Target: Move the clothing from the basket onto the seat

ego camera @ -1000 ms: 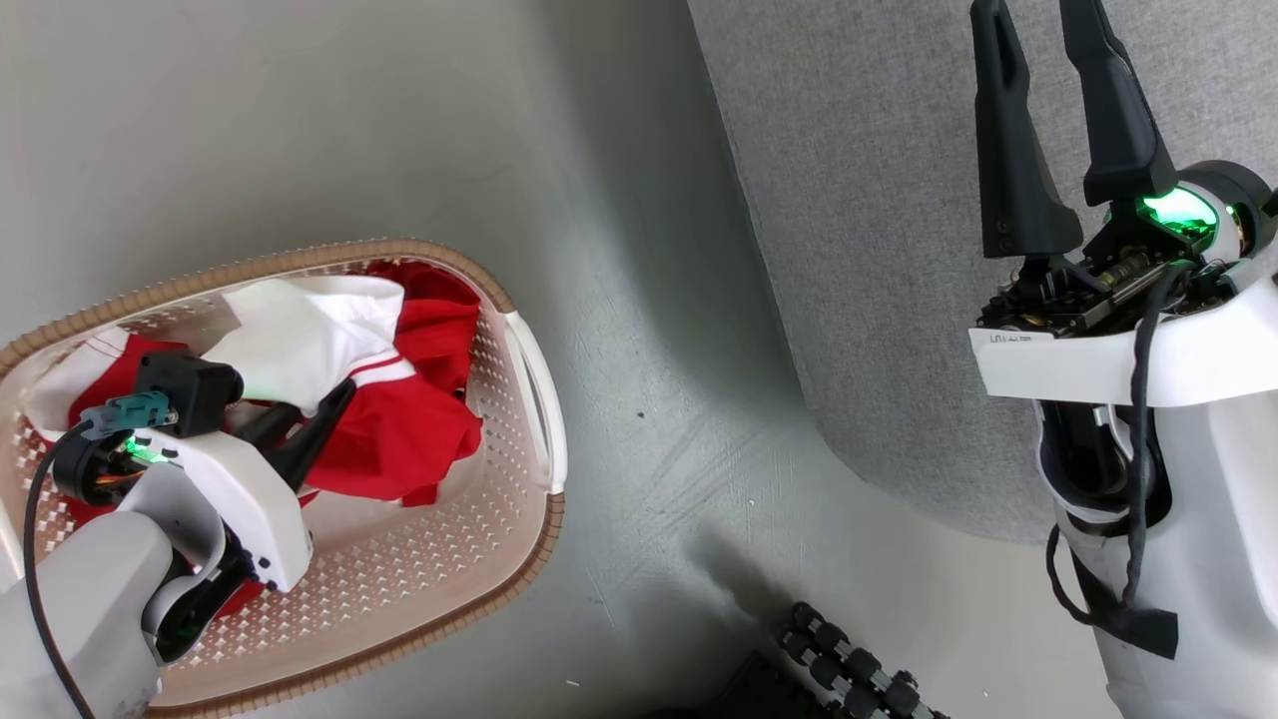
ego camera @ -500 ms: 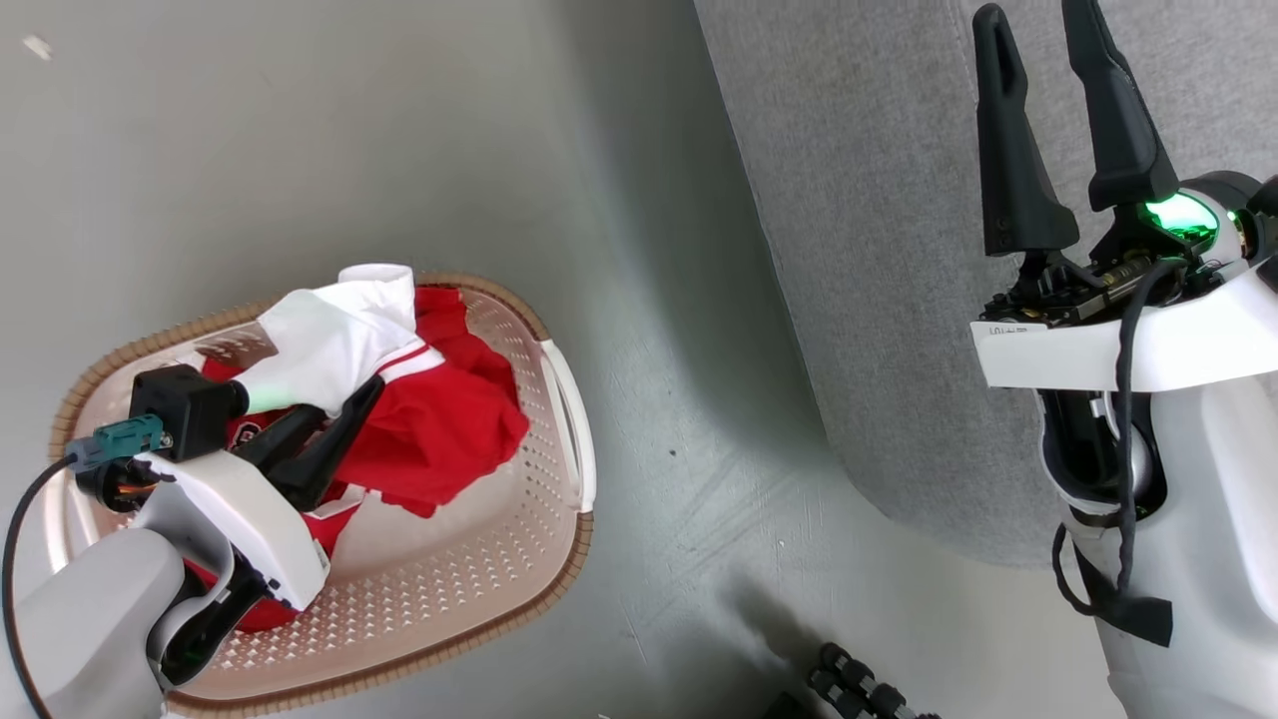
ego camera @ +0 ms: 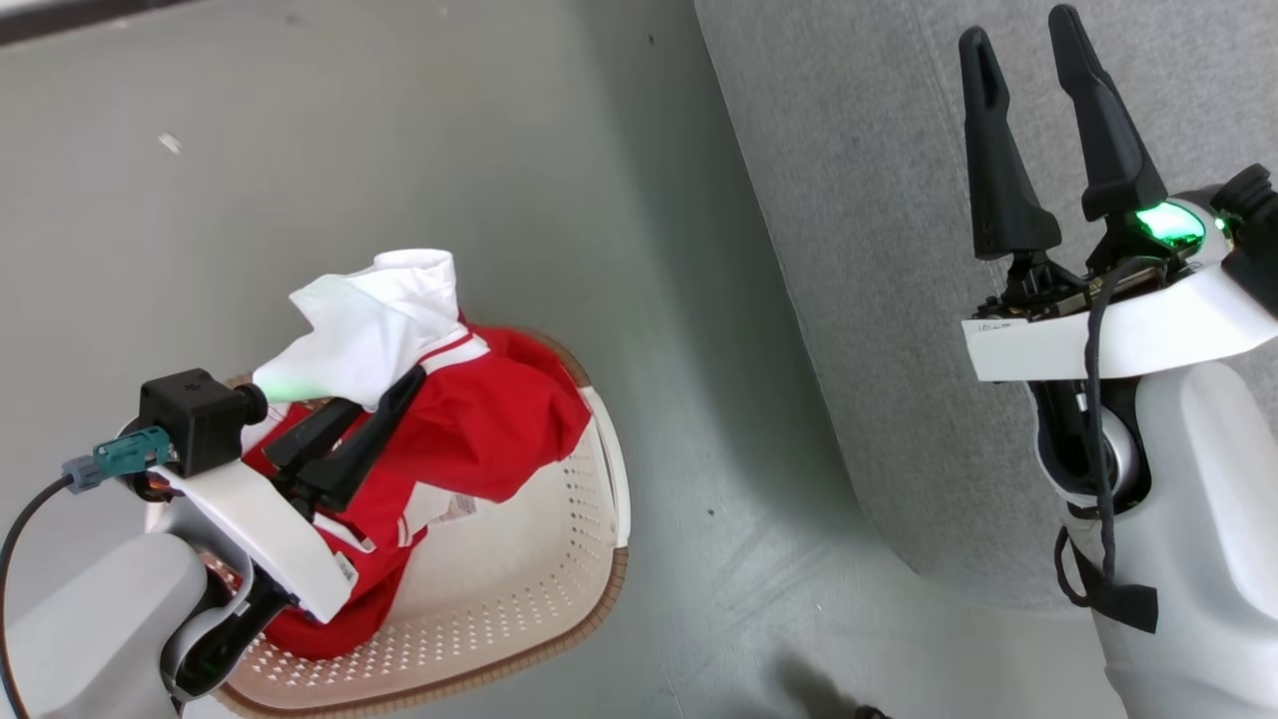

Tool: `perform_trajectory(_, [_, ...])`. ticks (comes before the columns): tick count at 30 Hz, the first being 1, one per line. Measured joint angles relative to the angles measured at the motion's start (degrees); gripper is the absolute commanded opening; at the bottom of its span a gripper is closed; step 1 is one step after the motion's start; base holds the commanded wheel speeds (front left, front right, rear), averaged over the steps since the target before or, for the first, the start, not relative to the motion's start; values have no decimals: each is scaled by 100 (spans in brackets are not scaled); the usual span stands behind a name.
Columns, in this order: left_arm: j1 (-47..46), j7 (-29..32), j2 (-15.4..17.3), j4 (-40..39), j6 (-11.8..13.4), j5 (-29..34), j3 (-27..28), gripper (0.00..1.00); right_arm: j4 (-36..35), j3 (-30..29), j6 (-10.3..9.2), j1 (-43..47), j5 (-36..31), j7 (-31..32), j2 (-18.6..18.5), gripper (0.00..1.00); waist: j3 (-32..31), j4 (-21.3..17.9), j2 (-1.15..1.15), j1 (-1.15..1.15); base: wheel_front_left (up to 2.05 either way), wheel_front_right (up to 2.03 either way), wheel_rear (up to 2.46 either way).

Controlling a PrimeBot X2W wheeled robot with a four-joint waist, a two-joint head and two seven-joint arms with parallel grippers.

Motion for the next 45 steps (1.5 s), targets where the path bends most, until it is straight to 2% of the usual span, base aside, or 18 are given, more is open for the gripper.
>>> perform_trajectory(18, [28, -200, 9, -638, 0, -114, 397, 0, 588, 234, 0, 444, -183, 0, -8, 100, -1230, 460, 0, 0, 0, 0, 0])
perform_trajectory(38, [-185, -137, -492, -535, 65, -235, 396, 0, 1189, 633, 0, 1194, -219, 0, -15, 100, -2421, 846, 0, 0, 0, 0, 0])
perform_trajectory(45, [-187, 3, -708, -407, 107, -270, 243, 0, 1312, 1209, 0, 1201, -491, 0, -66, 100, -2742, 946, 0, -1, 0, 0, 0])
